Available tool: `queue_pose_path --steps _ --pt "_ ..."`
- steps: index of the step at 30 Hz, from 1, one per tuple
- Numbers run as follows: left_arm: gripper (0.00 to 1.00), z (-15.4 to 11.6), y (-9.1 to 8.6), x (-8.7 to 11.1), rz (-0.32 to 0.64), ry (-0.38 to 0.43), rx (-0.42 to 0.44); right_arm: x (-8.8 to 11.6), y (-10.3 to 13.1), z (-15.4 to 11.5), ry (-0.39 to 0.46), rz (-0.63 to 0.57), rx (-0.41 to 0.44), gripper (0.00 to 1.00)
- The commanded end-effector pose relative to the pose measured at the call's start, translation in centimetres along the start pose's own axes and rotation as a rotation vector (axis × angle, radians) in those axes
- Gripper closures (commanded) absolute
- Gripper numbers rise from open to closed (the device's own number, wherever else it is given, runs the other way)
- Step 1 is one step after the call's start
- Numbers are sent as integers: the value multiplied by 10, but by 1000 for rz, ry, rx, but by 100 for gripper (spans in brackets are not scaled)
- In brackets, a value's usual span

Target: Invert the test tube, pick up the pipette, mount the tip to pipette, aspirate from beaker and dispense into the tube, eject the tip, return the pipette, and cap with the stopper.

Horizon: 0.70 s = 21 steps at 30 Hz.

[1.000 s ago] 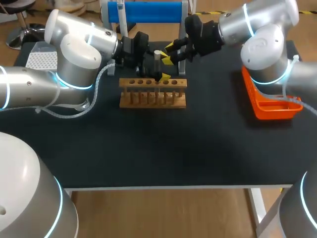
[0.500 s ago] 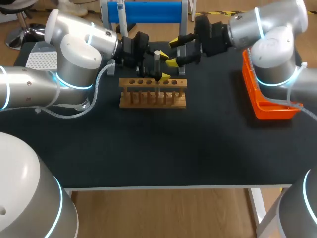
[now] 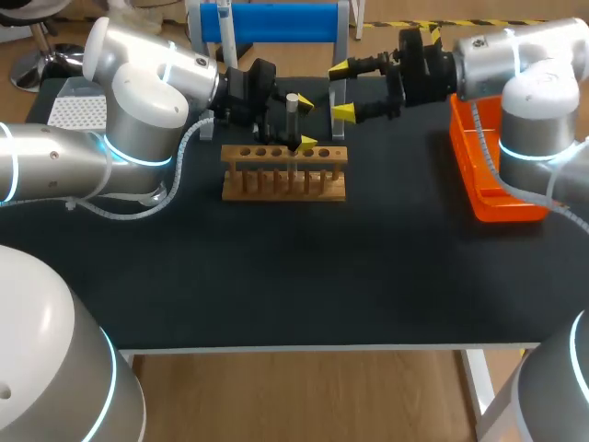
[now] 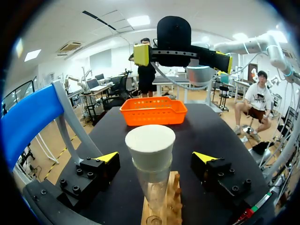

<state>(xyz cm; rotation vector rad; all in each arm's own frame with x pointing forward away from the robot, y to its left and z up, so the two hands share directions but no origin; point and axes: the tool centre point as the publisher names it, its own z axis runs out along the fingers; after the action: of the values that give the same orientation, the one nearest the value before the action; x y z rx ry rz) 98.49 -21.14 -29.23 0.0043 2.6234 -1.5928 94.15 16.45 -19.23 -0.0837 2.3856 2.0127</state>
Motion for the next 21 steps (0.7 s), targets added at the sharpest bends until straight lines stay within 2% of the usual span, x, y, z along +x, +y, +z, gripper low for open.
queue_pose_path --steps 1,11,21 --pt "0 0 1 -2 2 5 2 0 0 0 12 10 -45 0" --pt "0 -8 -2 -2 0 -7 -9 4 2 4 28 -4 -44 0" --pt "0 -30 -1 0 0 -20 -36 5 4 7 29 -11 -45 0"
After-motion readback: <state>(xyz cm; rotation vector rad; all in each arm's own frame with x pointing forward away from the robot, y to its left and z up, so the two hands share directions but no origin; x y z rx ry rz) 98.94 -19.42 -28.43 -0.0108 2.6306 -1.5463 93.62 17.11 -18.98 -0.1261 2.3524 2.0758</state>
